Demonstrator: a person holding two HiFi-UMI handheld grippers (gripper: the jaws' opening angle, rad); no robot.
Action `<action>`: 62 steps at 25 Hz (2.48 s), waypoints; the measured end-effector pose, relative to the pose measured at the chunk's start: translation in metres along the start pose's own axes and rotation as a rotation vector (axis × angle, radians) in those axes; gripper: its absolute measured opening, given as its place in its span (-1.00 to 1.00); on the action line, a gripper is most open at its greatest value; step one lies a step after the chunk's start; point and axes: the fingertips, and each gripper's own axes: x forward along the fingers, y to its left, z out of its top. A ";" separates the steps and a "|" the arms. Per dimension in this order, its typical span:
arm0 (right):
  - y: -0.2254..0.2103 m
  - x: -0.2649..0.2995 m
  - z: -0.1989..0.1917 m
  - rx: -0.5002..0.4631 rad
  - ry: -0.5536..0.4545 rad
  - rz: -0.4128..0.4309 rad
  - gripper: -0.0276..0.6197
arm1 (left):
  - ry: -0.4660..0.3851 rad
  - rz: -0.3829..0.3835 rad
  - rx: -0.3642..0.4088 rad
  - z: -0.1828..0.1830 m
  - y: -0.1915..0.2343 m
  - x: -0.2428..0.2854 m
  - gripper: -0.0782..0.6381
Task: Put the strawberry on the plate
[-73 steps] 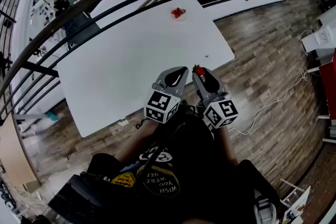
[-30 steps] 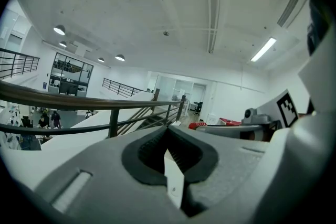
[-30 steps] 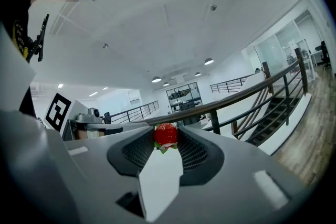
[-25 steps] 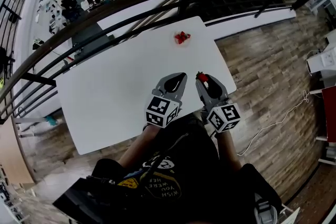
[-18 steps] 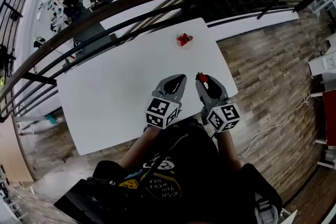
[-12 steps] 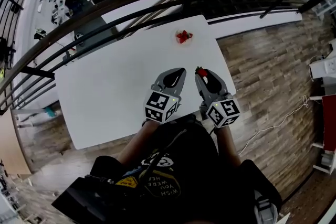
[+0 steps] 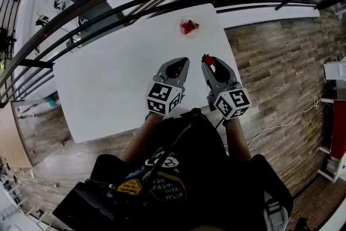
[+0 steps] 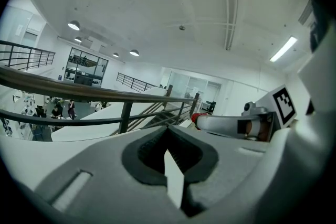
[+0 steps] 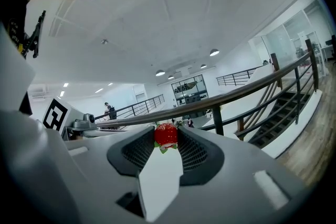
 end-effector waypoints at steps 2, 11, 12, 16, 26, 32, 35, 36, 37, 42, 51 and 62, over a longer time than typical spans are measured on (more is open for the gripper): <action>-0.006 0.004 0.000 0.002 0.006 0.004 -0.48 | 0.012 0.003 0.007 -0.001 0.002 0.006 -0.78; -0.038 0.045 -0.015 0.001 0.058 0.020 -0.48 | 0.067 0.043 -0.019 -0.019 0.035 0.041 -0.78; -0.041 0.050 -0.017 0.003 0.066 0.023 -0.48 | 0.067 0.048 -0.021 -0.020 0.039 0.044 -0.78; -0.048 0.061 -0.027 0.003 0.086 0.041 -0.48 | 0.059 0.072 -0.021 -0.024 0.050 0.055 -0.78; -0.097 0.115 -0.051 0.014 0.129 0.044 -0.48 | 0.084 0.097 -0.089 -0.043 0.095 0.108 -0.78; -0.113 0.157 -0.058 0.007 0.163 0.041 -0.48 | 0.125 0.083 -0.110 -0.051 0.128 0.137 -0.78; -0.121 0.166 -0.063 0.000 0.172 0.045 -0.48 | 0.128 0.085 -0.103 -0.053 0.135 0.149 -0.78; -0.124 0.170 -0.066 -0.003 0.175 0.046 -0.48 | 0.133 0.088 -0.100 -0.054 0.139 0.153 -0.78; -0.127 0.175 -0.069 -0.007 0.179 0.046 -0.48 | 0.139 0.091 -0.096 -0.057 0.143 0.158 -0.78; -0.142 0.197 -0.090 -0.019 0.220 0.043 -0.48 | 0.156 0.114 -0.090 -0.069 0.162 0.176 -0.78; -0.164 0.224 -0.127 -0.054 0.277 0.038 -0.48 | 0.179 0.153 -0.076 -0.105 0.189 0.200 -0.78; -0.184 0.251 -0.173 -0.098 0.357 0.041 -0.48 | 0.235 0.188 -0.085 -0.141 0.219 0.218 -0.78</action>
